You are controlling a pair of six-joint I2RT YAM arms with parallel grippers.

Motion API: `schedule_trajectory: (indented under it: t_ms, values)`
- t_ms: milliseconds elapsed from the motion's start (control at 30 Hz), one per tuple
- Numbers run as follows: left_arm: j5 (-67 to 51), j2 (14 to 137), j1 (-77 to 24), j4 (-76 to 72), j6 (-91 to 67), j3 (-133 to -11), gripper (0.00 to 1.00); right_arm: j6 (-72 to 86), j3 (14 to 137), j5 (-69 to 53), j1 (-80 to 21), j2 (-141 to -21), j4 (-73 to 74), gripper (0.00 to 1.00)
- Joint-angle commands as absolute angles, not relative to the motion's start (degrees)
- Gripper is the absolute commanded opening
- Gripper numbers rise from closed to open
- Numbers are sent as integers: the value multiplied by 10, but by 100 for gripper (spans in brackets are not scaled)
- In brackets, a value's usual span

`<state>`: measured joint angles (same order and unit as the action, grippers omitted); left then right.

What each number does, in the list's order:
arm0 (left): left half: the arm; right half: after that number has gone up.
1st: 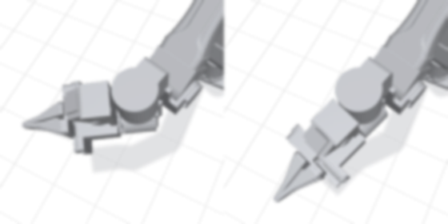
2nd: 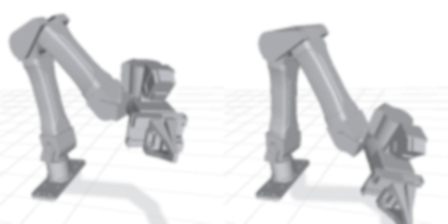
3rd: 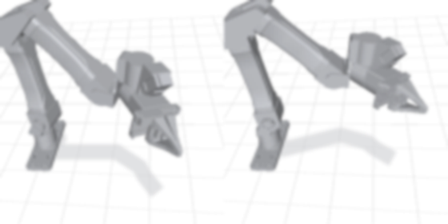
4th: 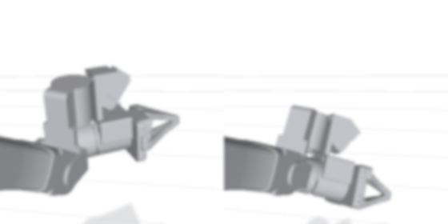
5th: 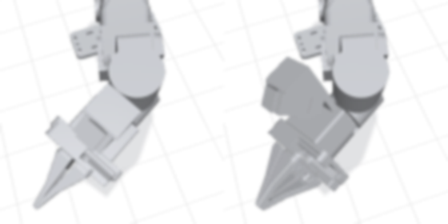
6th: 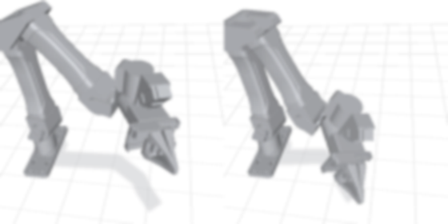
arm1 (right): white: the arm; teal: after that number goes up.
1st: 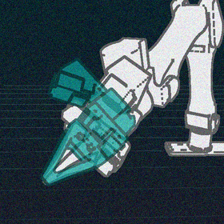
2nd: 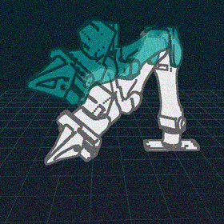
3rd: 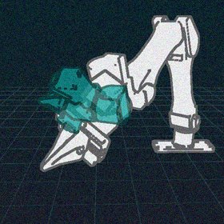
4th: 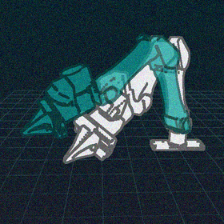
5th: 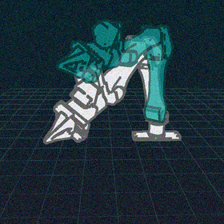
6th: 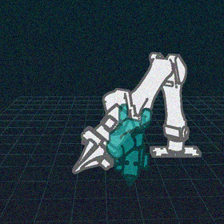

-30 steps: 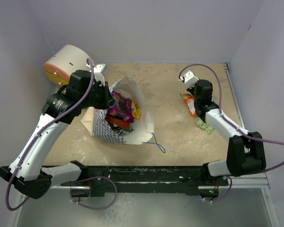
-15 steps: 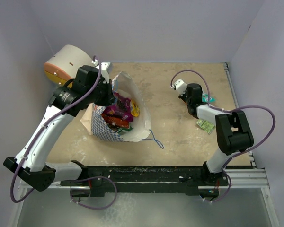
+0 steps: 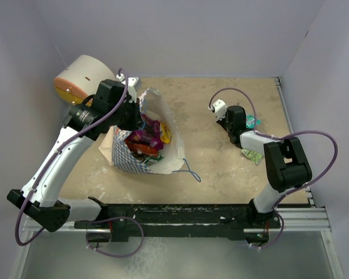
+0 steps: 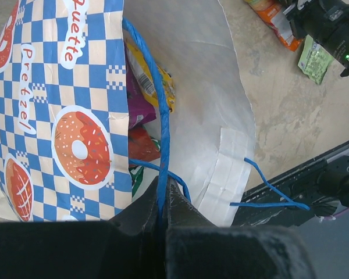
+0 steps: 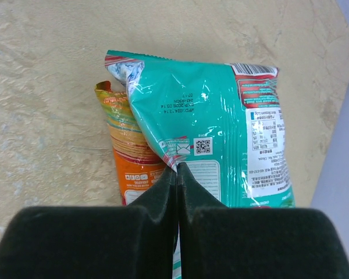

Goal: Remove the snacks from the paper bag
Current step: Place the snack at the center of the board.

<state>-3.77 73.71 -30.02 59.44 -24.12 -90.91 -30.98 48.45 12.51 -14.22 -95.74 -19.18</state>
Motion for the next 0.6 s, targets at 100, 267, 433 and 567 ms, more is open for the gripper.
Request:
schedule_trajectory:
  t_ms: [100,267,433,567]
  values:
    - [-65,732,-297,591,-216,-938,0,-244,471,125,-157,-923,-168,24]
    - [-72,720,-296,584,-223,-929,0,-189,491,140,-163,-837,-138,55]
    - [-85,710,-295,566,-241,-913,0,-110,526,113,-165,-737,-24,79]
    - [-95,711,-294,557,-250,-910,0,-33,513,77,-192,-655,23,82]
